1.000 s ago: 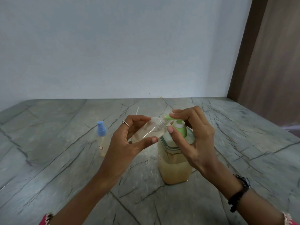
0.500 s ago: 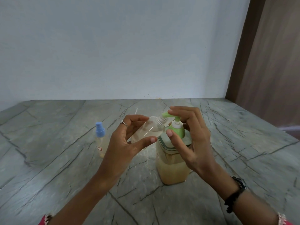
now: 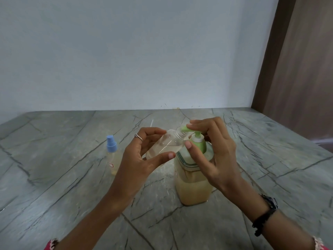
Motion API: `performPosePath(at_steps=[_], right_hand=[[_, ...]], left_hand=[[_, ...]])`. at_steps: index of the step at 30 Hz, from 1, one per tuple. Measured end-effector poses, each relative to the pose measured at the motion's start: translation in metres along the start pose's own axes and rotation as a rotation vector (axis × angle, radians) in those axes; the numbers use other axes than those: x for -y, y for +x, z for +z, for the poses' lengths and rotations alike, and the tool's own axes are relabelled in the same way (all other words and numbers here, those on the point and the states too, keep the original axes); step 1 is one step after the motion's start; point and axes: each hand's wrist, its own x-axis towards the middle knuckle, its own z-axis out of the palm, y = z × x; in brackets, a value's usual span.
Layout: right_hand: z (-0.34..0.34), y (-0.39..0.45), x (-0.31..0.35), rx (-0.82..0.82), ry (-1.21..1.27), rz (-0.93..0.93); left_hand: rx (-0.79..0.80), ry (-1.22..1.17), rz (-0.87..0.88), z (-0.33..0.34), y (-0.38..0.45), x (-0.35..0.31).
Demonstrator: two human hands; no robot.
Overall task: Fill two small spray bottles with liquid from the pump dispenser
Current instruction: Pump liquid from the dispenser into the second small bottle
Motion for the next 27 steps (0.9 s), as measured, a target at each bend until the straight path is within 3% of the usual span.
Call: performPosePath(at_steps=[27], right_hand=[[-0.001, 0.007, 0.001, -0.03, 0.034, 0.021]], left_hand=[[0.011, 0.012, 0.015, -0.001, 0.0, 0.002]])
